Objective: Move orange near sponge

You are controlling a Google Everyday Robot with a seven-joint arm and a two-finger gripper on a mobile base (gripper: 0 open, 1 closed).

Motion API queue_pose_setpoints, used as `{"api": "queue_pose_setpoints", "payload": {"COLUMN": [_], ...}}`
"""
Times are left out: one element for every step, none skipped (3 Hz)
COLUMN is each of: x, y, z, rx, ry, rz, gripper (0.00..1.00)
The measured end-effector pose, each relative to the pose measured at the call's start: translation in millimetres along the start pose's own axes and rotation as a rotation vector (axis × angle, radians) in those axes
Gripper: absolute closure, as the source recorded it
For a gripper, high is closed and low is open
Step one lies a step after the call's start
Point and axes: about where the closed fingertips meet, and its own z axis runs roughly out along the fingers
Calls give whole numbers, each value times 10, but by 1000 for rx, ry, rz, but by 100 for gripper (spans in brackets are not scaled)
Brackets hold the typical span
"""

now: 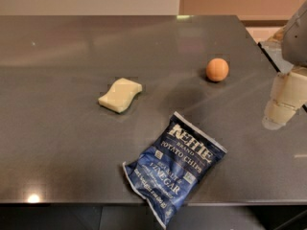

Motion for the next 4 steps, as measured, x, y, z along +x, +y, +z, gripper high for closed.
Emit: {"api": "queue_pose_setpoints", "payload": {"x": [0, -35, -87, -146], "y": [0, -167, -503, -822], "z": [0, 80, 297, 575], "rx": [0, -6, -10, 0], "ry": [0, -30, -96, -159], "rz": [0, 53, 167, 276], "gripper": [0, 0, 0, 0]}}
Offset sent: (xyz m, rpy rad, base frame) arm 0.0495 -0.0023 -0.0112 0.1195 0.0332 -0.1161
